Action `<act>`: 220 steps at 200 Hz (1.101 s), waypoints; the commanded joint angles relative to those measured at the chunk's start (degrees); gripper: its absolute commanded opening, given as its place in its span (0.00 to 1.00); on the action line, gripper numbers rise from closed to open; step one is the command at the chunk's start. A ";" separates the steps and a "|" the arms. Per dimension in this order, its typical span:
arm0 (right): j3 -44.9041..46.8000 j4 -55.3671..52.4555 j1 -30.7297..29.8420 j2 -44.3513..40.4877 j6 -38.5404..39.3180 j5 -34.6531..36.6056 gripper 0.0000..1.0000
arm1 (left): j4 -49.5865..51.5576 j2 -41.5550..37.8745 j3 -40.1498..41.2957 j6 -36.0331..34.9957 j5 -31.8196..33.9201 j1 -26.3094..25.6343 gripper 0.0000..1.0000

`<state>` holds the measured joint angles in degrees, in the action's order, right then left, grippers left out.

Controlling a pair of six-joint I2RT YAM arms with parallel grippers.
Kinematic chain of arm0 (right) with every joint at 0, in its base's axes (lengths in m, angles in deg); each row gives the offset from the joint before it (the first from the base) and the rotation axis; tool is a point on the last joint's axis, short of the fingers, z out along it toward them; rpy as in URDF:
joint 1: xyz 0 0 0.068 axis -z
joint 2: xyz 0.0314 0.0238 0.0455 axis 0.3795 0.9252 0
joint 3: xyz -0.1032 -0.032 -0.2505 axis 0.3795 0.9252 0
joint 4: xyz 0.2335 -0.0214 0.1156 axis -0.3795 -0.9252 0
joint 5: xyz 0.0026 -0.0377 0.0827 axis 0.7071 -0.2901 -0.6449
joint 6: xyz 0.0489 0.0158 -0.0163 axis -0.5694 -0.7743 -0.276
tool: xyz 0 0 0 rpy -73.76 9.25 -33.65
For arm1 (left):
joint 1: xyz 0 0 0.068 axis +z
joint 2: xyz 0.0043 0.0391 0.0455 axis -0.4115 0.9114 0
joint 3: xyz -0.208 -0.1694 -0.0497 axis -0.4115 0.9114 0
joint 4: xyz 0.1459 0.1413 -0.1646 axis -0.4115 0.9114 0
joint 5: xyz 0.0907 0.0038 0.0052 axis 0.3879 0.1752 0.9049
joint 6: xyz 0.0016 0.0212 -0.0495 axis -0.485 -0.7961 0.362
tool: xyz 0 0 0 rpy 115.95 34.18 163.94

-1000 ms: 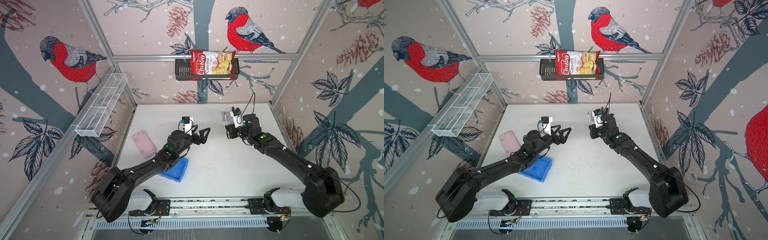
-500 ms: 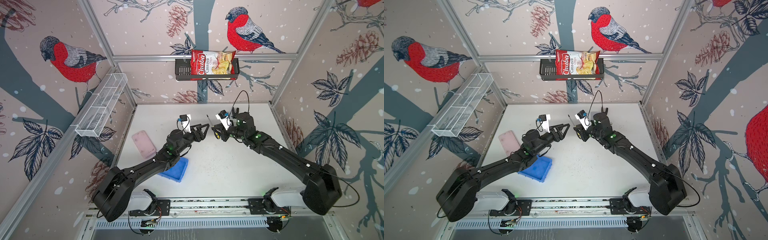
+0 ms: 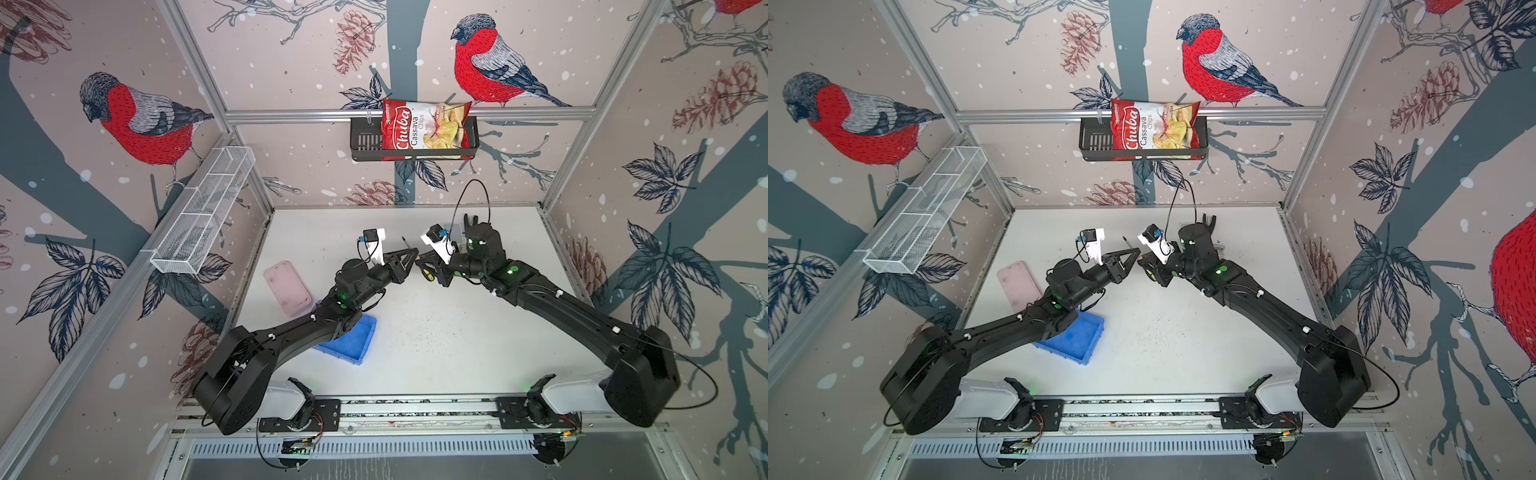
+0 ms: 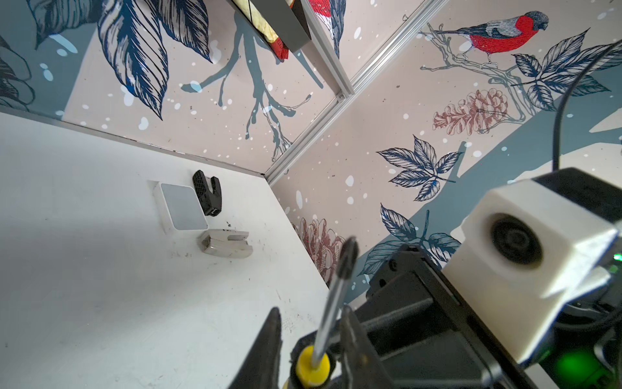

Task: Put the screwdriver in the bin
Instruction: Place the screwdriver in the bin.

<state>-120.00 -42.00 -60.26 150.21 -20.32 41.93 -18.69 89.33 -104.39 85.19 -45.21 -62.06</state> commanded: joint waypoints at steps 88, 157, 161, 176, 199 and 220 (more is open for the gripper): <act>-0.40 0.71 -0.28 -0.36 0.36 2.09 0.06 | -7.08 1.50 1.75 3.93 -1.14 0.06 0.00; -1.46 0.51 -0.45 -0.86 0.56 2.21 0.83 | -6.79 -1.81 5.11 8.53 5.58 0.40 0.00; -1.50 0.59 -0.45 -0.85 0.56 2.07 0.86 | -6.36 -2.31 5.46 8.86 6.15 0.53 0.00; -1.63 0.60 -0.71 -1.00 0.65 1.52 0.98 | -4.15 -4.57 6.66 9.69 8.45 0.92 0.00; -1.96 0.40 -1.41 -0.99 1.36 0.65 1.00 | -0.24 -8.71 8.93 10.39 11.06 2.04 0.00; -1.90 0.73 -2.31 -1.01 2.43 -0.46 1.00 | 4.05 -13.27 11.07 10.90 13.74 2.71 0.00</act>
<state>-121.45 -42.81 -61.75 149.56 -19.54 43.60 -18.67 79.98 -94.99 94.76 -35.88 -60.03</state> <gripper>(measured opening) 0.997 0.078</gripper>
